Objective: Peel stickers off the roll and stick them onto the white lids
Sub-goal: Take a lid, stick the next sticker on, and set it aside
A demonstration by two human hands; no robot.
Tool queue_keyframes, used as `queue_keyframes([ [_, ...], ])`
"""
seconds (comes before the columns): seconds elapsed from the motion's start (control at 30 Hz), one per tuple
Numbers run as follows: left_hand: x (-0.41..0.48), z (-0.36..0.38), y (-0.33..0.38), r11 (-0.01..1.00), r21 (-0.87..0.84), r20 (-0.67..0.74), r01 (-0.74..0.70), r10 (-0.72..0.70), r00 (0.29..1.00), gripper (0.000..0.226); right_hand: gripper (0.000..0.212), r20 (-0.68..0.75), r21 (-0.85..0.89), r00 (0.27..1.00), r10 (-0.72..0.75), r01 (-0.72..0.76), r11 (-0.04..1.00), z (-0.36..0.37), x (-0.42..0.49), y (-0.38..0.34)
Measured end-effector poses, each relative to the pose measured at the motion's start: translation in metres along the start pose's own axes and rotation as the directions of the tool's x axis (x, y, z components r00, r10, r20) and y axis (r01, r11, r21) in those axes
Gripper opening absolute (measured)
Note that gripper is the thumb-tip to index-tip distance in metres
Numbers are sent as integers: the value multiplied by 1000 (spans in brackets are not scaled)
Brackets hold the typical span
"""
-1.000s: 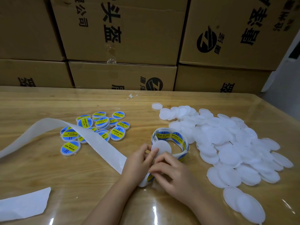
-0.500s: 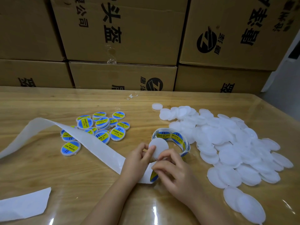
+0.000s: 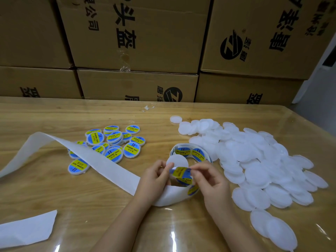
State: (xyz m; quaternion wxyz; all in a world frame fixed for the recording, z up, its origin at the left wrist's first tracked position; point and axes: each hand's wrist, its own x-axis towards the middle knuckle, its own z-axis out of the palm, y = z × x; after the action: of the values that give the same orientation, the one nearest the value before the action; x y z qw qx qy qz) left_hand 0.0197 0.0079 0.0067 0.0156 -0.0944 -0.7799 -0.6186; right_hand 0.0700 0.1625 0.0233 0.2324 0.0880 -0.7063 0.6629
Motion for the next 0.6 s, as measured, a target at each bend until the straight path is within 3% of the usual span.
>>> queue_keyframes([
  [0.17, 1, -4, 6, 965, -259, 54, 51, -39, 998, 19, 37, -143, 67, 984, 106, -97, 993, -5, 5, 4],
  [0.6, -1, -7, 7, 928, -350, 230, 127, -47, 972, 39, 28, -161, 16, 967, 197, -197, 980, -5, 8, 15],
])
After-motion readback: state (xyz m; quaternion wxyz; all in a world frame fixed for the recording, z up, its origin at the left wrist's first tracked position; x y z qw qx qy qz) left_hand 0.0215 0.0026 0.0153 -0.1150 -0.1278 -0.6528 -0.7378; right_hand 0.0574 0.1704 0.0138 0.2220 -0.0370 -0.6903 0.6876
